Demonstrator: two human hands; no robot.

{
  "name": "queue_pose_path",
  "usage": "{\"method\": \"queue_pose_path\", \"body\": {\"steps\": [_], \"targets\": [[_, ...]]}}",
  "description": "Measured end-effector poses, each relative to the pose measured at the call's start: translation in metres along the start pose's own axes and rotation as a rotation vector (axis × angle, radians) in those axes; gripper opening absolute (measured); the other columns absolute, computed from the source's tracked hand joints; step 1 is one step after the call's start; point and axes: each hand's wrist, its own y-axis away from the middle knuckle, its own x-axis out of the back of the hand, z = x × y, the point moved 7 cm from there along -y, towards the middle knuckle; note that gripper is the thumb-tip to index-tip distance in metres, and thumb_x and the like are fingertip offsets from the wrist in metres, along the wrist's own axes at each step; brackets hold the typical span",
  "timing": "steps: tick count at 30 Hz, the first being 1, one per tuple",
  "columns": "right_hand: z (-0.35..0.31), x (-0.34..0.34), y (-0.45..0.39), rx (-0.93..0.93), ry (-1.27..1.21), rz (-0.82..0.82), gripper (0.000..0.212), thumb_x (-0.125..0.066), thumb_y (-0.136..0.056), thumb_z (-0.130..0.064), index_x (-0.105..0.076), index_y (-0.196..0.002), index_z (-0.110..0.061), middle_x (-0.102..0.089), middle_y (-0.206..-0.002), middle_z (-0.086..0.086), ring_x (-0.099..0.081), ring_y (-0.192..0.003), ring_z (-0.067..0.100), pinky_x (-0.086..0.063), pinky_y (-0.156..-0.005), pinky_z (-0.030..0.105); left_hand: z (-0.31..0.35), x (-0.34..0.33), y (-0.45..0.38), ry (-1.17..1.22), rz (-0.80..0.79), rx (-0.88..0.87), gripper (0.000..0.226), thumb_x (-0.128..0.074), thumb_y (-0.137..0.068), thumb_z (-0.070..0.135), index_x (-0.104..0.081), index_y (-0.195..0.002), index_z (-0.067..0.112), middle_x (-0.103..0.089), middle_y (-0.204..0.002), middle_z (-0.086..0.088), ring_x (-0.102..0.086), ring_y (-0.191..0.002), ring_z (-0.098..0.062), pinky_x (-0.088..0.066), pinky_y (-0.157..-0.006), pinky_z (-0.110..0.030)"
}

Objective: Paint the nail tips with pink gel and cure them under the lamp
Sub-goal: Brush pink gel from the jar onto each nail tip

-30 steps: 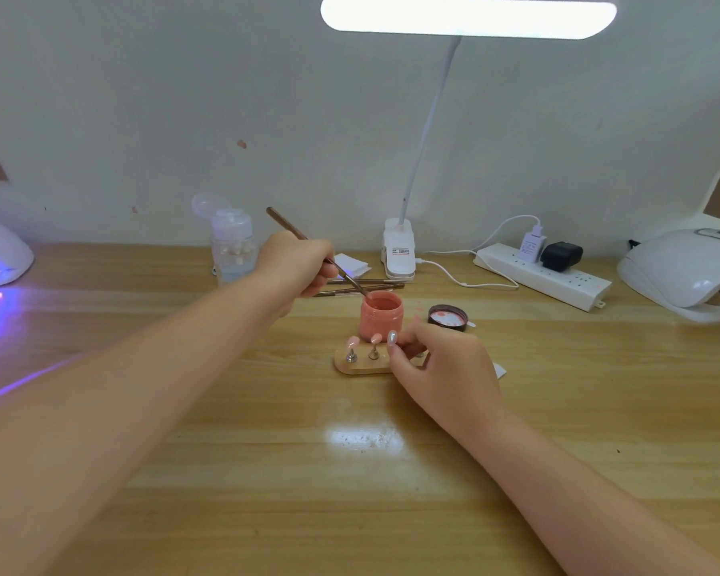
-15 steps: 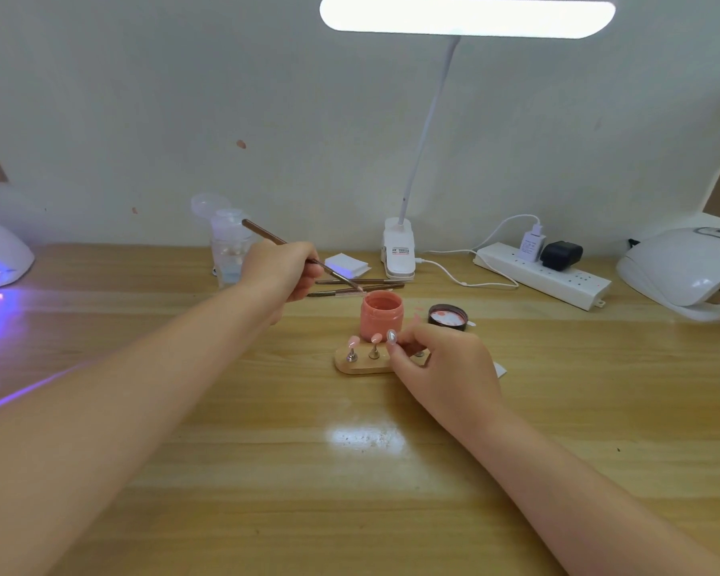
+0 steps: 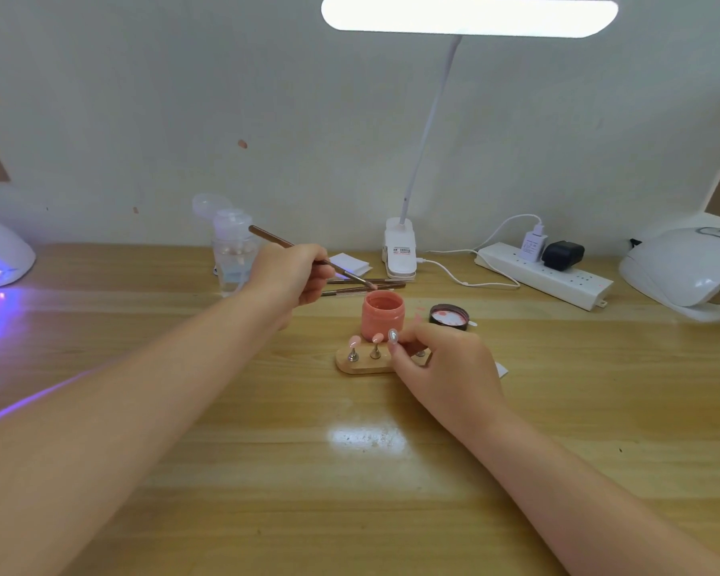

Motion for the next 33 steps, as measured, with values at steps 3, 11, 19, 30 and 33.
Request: {"method": "queue_pose_path", "body": {"steps": [3,11,19,30,33], "targets": [[0.001,0.0,0.0,-0.008,0.001,-0.008,0.006,-0.068,-0.084,-0.023,-0.074,-0.083,-0.023,-0.069,-0.072,-0.012,-0.063,-0.071,0.009,-0.051,-0.066,0.033,-0.002,0.0,0.002,-0.068,-0.007,-0.004,0.011,-0.06,-0.085,0.011,-0.063,-0.074,0.008,-0.063,-0.048,0.002,-0.053,-0.041,-0.009,-0.047,-0.045,-0.019],[-0.002,0.002,0.0,0.02,-0.014,0.006,0.007,-0.068,-0.085,-0.021,-0.075,-0.084,-0.02,-0.07,-0.075,-0.01,-0.062,-0.069,0.01,-0.051,-0.068,0.033,0.009,0.021,0.022,0.074,-0.008,-0.139,0.008,-0.066,-0.089,0.016,-0.068,-0.084,0.01,-0.069,-0.059,0.002,-0.059,-0.05,-0.008,-0.051,-0.051,-0.019],[0.002,0.006,-0.001,0.013,-0.097,0.039,0.005,-0.07,-0.086,-0.022,-0.075,-0.084,-0.021,-0.07,-0.077,-0.013,-0.047,-0.052,-0.004,-0.045,-0.064,0.026,0.008,0.026,0.091,-0.003,-0.174,-0.441,0.018,-0.078,-0.076,0.042,-0.077,-0.095,0.041,-0.076,-0.088,0.003,-0.069,-0.077,-0.011,-0.057,-0.078,-0.026],[0.006,0.01,-0.002,-0.009,-0.209,0.053,0.007,-0.071,-0.086,-0.02,-0.075,-0.091,-0.022,-0.071,-0.08,-0.014,-0.056,-0.057,0.009,-0.051,-0.065,0.032,-0.006,0.004,0.141,-0.343,-0.289,-0.735,0.032,-0.054,-0.092,0.024,-0.063,-0.11,0.049,-0.071,-0.097,0.02,-0.068,-0.092,-0.01,-0.052,-0.078,-0.016],[0.005,0.01,-0.002,-0.001,-0.224,0.061,0.006,-0.071,-0.086,-0.021,-0.074,-0.09,-0.022,-0.07,-0.08,-0.015,-0.056,-0.058,0.011,-0.051,-0.063,0.033,-0.006,0.003,0.143,-0.37,-0.304,-0.767,0.028,-0.054,-0.094,0.022,-0.066,-0.108,0.044,-0.071,-0.099,0.022,-0.067,-0.095,-0.004,-0.048,-0.078,-0.011]]}}
